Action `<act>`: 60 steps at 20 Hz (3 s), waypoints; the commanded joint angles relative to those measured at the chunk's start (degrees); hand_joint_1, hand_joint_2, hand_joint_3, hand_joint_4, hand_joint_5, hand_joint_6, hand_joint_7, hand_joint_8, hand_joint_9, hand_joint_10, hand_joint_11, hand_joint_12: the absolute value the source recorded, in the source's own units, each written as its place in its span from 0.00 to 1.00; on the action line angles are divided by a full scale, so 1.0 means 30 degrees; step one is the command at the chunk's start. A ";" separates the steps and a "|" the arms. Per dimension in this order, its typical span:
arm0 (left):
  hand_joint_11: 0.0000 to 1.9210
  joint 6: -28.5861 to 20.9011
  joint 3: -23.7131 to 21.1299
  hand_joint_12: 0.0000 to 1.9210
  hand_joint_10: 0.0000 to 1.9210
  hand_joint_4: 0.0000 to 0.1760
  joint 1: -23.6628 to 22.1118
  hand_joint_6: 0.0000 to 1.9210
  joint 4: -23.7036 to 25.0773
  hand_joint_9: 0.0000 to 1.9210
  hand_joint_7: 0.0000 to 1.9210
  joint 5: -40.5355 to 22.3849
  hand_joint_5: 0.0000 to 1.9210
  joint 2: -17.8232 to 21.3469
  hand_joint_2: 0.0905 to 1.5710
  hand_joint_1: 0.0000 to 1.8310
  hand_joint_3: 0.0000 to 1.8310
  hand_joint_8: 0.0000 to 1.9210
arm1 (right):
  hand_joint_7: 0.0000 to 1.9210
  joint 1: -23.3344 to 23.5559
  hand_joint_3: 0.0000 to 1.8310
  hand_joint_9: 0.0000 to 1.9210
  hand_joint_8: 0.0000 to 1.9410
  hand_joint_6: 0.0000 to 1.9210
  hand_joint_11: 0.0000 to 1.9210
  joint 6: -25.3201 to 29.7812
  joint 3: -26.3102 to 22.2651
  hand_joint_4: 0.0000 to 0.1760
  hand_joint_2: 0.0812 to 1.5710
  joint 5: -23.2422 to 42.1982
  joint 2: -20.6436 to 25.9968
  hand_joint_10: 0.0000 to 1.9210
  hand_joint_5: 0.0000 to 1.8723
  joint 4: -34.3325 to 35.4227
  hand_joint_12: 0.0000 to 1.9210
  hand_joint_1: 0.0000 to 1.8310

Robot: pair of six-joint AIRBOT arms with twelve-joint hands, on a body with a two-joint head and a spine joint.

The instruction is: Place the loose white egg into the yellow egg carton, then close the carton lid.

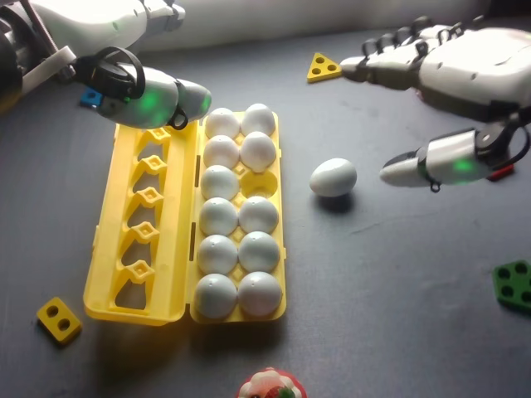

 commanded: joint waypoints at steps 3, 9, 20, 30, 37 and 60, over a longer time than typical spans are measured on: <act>0.00 0.0065 -0.0308 0.23 0.00 0.00 -0.0206 0.00 0.1684 0.10 0.10 0.0078 0.07 0.0009 0.79 0.00 0.00 0.00 | 0.10 0.0421 0.00 0.09 0.00 0.00 0.00 0.0286 0.0485 0.00 0.64 0.0939 -0.0644 0.00 0.10 0.0423 0.26 0.50; 0.00 0.0065 -0.0516 0.24 0.00 0.00 -0.0397 0.00 0.2234 0.08 0.08 0.0441 0.07 0.0001 0.79 0.00 0.00 0.00 | 0.10 0.0666 0.00 0.09 0.00 0.00 0.00 0.0280 0.1730 0.00 0.68 0.0179 -0.1939 0.00 0.14 0.2164 0.26 0.47; 0.00 0.0067 -0.0302 0.23 0.00 0.00 -0.0197 0.00 0.2567 0.10 0.10 0.0279 0.07 -0.0024 0.79 0.00 0.00 0.00 | 0.07 -0.0505 0.00 0.08 0.00 0.00 0.00 -0.0205 0.3203 0.00 0.68 0.1787 -0.4351 0.00 0.13 0.3364 0.24 0.49; 0.00 0.0058 0.0108 0.22 0.00 0.00 -0.0793 0.00 0.0428 0.10 0.10 -0.0311 0.08 -0.0039 0.79 0.00 0.00 0.00 | 0.09 -0.1271 0.00 0.09 0.00 0.01 0.00 -0.2246 0.5143 0.00 0.68 0.1663 -0.6009 0.00 0.15 0.5409 0.25 0.50; 0.00 0.0056 0.0336 0.24 0.00 0.00 -0.0984 0.00 -0.0775 0.11 0.11 -0.0722 0.08 -0.0056 0.78 0.00 0.00 0.00 | 0.07 -0.1510 0.00 0.07 0.00 0.00 0.00 -0.2491 0.6003 0.00 0.68 0.1640 -0.6651 0.00 0.15 0.5405 0.16 0.50; 0.00 0.0067 -0.0833 0.18 0.00 0.00 0.1077 0.00 -0.3233 0.10 0.11 -0.2674 0.08 0.0274 0.78 0.00 0.00 0.00 | 0.14 -0.1976 0.00 0.13 0.01 0.03 0.00 -0.3994 0.6343 0.00 0.69 0.2064 -0.7161 0.01 0.29 0.5323 0.32 0.52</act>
